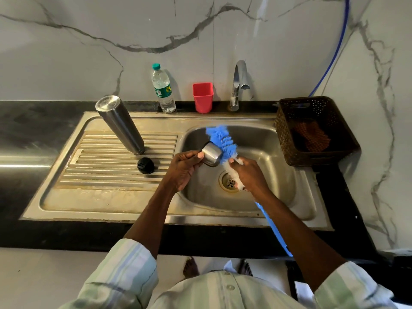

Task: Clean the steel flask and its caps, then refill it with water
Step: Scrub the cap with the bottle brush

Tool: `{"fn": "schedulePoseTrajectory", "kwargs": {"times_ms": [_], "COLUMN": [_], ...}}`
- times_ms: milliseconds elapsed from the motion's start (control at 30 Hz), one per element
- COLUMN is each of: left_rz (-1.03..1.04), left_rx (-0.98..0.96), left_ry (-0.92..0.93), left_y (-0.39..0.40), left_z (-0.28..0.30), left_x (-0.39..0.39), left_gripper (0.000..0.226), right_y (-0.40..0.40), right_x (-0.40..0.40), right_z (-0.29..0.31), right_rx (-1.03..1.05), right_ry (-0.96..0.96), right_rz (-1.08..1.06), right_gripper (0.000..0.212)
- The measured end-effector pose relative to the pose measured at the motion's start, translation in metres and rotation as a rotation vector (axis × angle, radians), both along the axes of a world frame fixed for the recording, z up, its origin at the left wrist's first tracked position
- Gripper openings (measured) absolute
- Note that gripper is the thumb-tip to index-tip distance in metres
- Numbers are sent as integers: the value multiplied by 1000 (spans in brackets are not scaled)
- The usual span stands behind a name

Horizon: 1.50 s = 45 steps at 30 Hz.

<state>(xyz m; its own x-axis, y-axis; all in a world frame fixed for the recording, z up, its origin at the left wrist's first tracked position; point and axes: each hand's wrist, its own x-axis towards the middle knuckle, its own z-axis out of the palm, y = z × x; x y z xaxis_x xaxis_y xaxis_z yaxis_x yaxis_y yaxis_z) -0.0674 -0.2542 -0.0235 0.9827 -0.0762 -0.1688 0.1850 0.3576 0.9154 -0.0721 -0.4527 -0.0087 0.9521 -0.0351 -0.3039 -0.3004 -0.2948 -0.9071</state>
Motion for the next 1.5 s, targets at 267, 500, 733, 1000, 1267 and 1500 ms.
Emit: {"fn": "schedulePoseTrajectory", "kwargs": {"times_ms": [267, 500, 733, 1000, 1267, 1500], "left_rz": [17, 90, 214, 284, 300, 344], "left_rx": [-16, -23, -41, -254, -393, -456], "left_ry": [15, 56, 131, 273, 313, 300], "left_y": [2, -2, -25, -35, -43, -47], "left_z": [0, -1, 1, 8, 7, 1], "left_x": [0, 4, 7, 13, 10, 12], "left_gripper": [27, 20, 18, 17, 15, 16], "right_y": [3, 7, 15, 9, 9, 11], "right_x": [1, -2, -14, -6, -11, -8], "right_z": [1, 0, 0, -11, -12, -16], "right_rx": [67, 56, -233, -259, -179, -214], "right_ry": [41, -18, -215, -191, -165, -208], "right_rz": [-20, -9, 56, -11, -51, -46], "right_gripper": [25, 16, 31, 25, 23, 25]}}
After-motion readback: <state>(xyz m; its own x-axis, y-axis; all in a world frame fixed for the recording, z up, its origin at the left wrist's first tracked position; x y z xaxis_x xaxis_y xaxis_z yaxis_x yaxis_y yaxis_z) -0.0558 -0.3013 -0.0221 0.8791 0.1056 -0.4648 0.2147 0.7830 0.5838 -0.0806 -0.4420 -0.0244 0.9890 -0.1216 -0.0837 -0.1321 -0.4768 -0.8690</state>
